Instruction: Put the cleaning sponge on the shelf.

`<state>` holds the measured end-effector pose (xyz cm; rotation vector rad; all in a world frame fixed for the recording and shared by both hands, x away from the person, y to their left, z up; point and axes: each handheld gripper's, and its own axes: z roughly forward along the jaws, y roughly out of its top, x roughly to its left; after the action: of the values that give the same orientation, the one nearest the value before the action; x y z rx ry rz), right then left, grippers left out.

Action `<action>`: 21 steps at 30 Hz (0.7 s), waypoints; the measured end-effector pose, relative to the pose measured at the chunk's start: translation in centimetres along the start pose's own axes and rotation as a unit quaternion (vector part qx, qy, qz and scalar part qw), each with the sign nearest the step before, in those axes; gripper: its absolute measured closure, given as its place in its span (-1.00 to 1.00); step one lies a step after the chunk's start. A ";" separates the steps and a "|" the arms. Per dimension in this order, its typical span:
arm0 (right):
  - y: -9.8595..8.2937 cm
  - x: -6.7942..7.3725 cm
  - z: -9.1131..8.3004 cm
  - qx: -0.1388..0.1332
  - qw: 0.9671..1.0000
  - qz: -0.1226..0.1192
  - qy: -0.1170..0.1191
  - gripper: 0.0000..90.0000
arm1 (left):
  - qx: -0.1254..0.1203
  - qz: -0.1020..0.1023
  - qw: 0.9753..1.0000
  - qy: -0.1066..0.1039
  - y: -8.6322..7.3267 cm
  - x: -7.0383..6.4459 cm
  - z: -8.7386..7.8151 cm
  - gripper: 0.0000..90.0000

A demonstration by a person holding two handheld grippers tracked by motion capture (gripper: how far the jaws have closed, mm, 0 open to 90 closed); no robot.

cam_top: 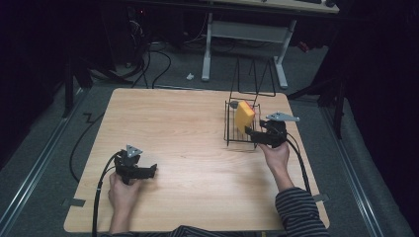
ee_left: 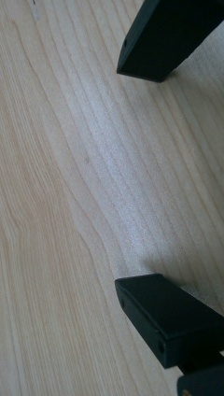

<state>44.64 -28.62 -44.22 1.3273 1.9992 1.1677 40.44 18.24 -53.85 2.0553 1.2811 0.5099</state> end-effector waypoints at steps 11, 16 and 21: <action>0.3 0.1 -1.7 -0.007 1.000 0.001 0.005 -0.34 | 0.000 0.000 1.000 0.000 0.0 0.0 0.0 -0.97; 0.4 0.0 -2.5 -0.011 1.000 0.000 0.005 -0.34 | 0.000 0.000 1.000 0.000 0.0 0.0 0.0 -0.97; 0.7 0.0 -3.4 -0.020 1.000 -0.002 0.006 -0.33 | 0.000 0.000 1.000 0.000 0.0 0.0 0.0 -0.97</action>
<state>42.44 -29.78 -41.83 1.2992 1.9770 1.2103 40.44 18.24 -53.85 2.0557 1.2809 0.5099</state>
